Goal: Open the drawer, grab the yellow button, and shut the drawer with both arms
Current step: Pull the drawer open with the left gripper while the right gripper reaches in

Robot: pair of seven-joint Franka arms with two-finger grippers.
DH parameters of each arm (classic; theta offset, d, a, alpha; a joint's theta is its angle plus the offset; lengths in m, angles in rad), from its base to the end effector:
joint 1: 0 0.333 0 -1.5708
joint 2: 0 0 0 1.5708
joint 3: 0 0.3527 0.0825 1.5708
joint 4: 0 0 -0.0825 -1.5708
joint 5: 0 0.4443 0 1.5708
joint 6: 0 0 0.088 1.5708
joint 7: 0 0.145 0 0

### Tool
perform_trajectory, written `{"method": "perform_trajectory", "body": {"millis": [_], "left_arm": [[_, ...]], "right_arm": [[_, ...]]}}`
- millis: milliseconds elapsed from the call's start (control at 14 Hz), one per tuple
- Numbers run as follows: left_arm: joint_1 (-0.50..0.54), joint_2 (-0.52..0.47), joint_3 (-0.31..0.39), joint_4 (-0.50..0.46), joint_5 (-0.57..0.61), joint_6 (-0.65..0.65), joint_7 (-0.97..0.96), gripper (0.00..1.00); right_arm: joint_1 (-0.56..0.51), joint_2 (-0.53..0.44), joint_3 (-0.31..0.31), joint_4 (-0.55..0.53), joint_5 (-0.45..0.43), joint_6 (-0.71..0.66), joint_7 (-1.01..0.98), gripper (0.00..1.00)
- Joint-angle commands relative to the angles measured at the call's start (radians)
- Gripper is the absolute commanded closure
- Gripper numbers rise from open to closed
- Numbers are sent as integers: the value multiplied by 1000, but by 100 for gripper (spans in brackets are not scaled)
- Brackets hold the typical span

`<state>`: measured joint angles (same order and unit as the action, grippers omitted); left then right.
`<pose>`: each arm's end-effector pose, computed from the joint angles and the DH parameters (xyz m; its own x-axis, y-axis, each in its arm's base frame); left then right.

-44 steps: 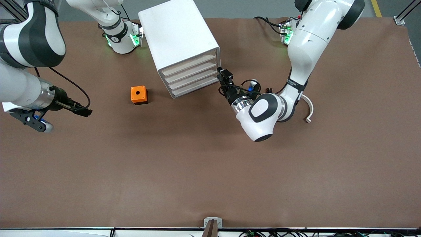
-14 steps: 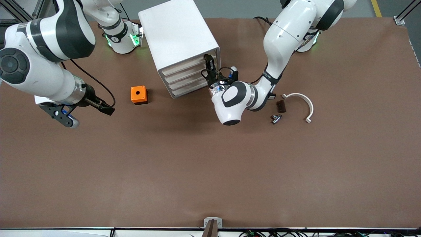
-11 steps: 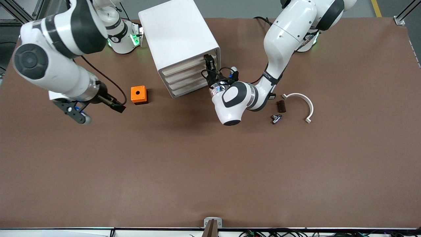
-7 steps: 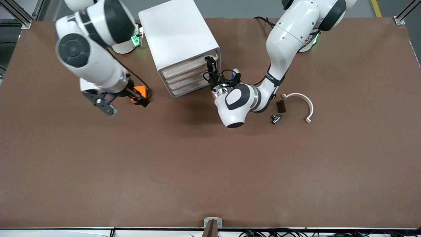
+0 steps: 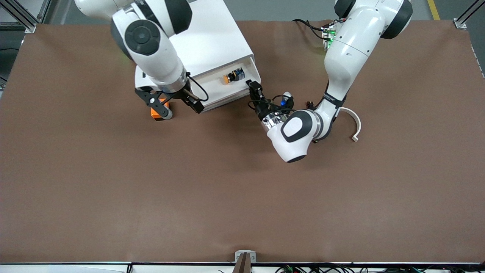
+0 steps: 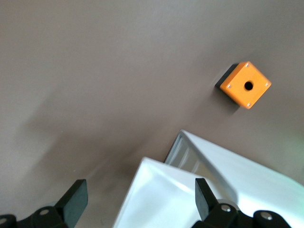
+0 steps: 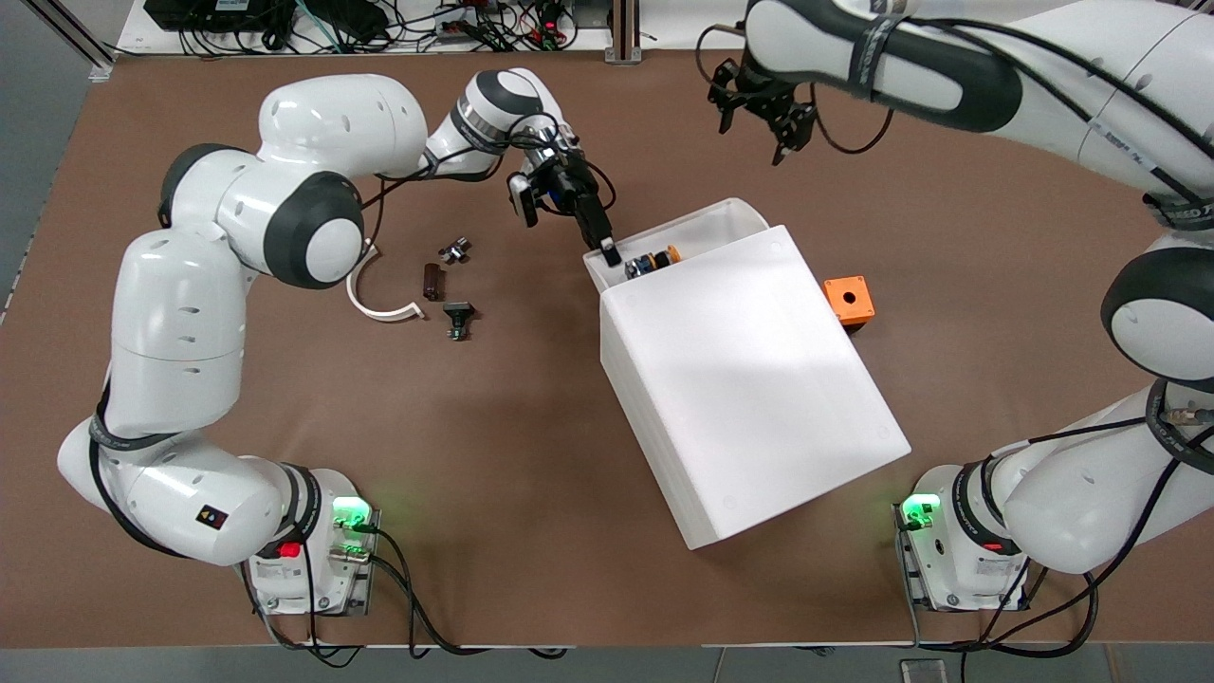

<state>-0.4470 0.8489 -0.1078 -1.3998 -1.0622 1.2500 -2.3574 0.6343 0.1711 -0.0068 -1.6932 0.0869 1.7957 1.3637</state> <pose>0.5284 -0.4790 0.2174 -0.4644 0.8854 -0.0205 0.0947 0.0267 -0.9951 0.5348 0.4012 0.4667 0.7210 -0.6865 -0.0944 -0.6851 -0.7266 0.0510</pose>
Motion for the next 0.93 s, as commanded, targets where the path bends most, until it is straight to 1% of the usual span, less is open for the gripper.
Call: {"method": "perform_trajectory", "body": {"millis": [0,143,286,571,643,714,786,857], "left_arm": [[46,13,5,18,-30,9,7,89],[73,12,5,19,-30,11,10,89],[94,13,5,19,-30,14,17,87],[100,16,5,19,-29,29,21,83],[100,16,5,19,-30,37,18,70],[102,16,5,19,-30,42,18,48],[103,16,5,21,-32,48,23,36],[112,16,5,25,-32,57,23,31]], "right_arm": [[62,1,-10,-19,7,63,96,0],[103,7,-10,-19,7,96,155,0],[136,13,-10,-19,7,117,208,0],[189,53,-12,-16,1,171,316,0],[203,70,-12,-13,-7,189,351,0],[220,85,-12,-11,-10,211,380,0],[234,102,-12,-5,-15,226,405,0],[246,117,-13,1,-21,235,425,0]]}}
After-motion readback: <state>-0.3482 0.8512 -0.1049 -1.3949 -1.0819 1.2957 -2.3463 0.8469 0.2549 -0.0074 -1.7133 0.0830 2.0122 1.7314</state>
